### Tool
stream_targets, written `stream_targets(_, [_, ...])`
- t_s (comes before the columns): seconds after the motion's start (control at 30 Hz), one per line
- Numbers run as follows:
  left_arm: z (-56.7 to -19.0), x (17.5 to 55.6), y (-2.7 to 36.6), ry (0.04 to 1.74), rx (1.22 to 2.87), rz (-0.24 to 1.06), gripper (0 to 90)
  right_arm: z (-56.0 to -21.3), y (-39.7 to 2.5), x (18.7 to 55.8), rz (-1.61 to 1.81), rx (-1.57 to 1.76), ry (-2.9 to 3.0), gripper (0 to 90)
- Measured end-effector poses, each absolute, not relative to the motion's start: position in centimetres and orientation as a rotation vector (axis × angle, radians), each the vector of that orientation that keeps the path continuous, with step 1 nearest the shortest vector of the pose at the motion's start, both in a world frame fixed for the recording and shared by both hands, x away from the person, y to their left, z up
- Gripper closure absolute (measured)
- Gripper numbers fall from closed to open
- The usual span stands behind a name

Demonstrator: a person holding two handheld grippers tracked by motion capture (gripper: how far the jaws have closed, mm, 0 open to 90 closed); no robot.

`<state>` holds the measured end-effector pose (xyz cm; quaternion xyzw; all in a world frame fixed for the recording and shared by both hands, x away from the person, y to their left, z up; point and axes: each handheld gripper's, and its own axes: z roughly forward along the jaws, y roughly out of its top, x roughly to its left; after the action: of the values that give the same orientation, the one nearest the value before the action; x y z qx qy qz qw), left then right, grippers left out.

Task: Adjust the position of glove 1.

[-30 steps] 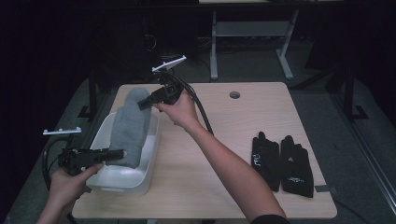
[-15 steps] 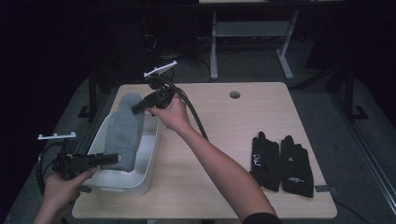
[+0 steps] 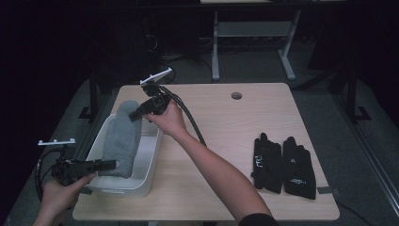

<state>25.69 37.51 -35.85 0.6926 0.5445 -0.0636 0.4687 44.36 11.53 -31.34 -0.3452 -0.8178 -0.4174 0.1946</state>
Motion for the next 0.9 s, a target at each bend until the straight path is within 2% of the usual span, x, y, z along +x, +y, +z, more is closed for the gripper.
stream_targets(0.9, [-38.5,25.6,38.3,1.409,1.744,-0.187,43.9,-35.2,12.8,44.4,-1.098,-0.987,-2.274,72.5])
